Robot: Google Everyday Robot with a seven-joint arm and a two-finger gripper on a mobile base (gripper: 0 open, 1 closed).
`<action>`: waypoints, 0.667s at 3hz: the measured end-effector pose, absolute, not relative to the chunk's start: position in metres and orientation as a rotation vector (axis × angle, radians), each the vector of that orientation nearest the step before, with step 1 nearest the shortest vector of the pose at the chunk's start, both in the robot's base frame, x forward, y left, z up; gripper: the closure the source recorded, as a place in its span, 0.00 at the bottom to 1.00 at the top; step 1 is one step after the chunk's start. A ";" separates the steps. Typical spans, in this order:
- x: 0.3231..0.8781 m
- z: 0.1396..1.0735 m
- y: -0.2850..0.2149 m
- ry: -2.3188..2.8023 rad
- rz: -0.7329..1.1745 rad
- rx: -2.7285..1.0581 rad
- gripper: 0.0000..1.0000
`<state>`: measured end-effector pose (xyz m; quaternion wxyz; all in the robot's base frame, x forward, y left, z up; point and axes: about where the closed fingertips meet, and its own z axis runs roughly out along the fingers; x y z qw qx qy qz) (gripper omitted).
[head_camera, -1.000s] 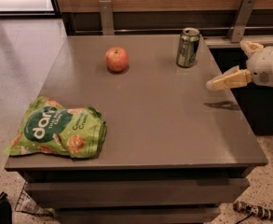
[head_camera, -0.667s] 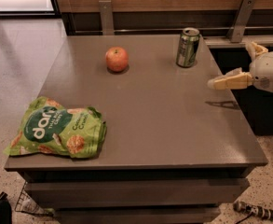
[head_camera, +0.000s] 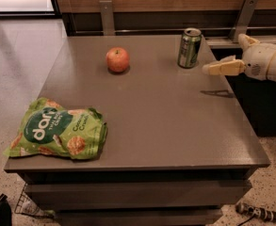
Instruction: Move green can near green rice chip bag
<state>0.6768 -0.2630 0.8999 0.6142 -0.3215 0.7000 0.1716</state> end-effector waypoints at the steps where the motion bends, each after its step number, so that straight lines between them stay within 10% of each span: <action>1: 0.736 0.903 -0.239 1.561 0.507 -0.690 0.00; 2: 0.765 0.903 -0.225 1.542 0.554 -0.675 0.00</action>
Offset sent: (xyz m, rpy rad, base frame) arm 0.1257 0.0485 0.0057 0.2038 -0.0022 0.0766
